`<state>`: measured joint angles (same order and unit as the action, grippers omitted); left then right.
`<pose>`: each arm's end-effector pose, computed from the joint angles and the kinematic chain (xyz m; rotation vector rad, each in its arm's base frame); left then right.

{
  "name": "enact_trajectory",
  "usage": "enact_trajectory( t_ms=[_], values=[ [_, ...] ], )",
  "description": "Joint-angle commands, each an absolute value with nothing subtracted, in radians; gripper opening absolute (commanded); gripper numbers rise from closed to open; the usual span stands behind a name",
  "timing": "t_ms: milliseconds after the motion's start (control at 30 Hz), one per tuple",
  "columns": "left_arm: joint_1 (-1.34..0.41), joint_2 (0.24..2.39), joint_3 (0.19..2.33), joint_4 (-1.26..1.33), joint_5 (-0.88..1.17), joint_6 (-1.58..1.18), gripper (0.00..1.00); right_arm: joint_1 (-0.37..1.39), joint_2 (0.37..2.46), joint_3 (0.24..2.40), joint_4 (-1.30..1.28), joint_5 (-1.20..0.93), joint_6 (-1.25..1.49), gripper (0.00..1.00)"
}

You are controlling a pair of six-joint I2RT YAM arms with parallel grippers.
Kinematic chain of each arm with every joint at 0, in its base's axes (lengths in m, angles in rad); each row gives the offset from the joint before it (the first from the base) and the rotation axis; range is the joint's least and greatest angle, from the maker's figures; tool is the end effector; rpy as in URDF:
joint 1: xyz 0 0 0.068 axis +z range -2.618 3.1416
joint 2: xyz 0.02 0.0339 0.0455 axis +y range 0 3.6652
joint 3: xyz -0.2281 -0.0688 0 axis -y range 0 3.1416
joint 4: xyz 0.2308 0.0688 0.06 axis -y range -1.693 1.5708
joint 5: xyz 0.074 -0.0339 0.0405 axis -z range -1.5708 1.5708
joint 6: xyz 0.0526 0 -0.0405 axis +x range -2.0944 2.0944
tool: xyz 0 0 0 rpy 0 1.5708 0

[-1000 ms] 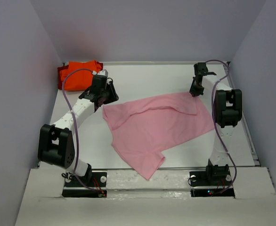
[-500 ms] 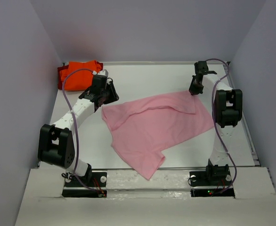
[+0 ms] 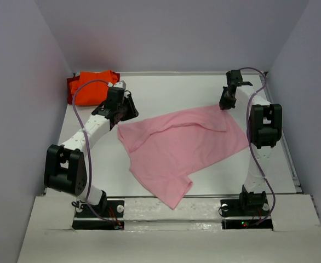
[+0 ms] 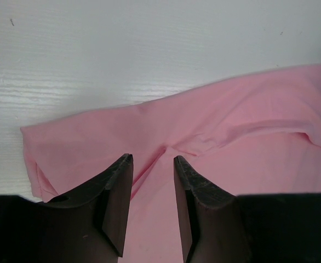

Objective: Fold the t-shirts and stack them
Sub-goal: Fold the tshirt

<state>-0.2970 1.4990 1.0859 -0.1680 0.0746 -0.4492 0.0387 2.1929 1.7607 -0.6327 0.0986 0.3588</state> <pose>0.3286 -0.1047 0.2339 -0.1228 2.1913 -0.5079 0.4487 0.0122 0.1462 0.4517 2.5879 0.0070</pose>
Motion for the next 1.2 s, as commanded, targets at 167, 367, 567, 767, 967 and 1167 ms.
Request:
enact_trajectory(
  t_ms=[167, 367, 567, 767, 967, 1167],
  values=[
    [-0.295, 1.488, 1.075, -0.141, 0.094, -0.43, 0.45, 0.032, 2.158, 1.772, -0.634, 0.052, 0.348, 0.2],
    [-0.295, 1.493, 1.075, -0.141, 0.107, -0.431, 0.45, 0.032, 2.145, 1.755, -0.624, 0.045, 0.344, 0.22],
    [-0.295, 1.493, 1.074, -0.14, 0.107, -0.431, 0.45, 0.032, 2.151, 1.746, -0.615, 0.043, 0.342, 0.07],
    [-0.295, 1.494, 1.071, -0.138, 0.113, -0.433, 0.45, 0.032, 2.14, 1.753, -0.604, 0.051, 0.347, 0.0],
    [-0.295, 1.499, 1.071, -0.135, 0.118, -0.434, 0.45, 0.032, 2.14, 1.825, -0.614, 0.072, 0.348, 0.0],
    [-0.293, 1.506, 1.071, -0.135, 0.124, -0.436, 0.45, 0.032, 2.175, 1.973, -0.676, 0.071, 0.347, 0.0]
  ],
)
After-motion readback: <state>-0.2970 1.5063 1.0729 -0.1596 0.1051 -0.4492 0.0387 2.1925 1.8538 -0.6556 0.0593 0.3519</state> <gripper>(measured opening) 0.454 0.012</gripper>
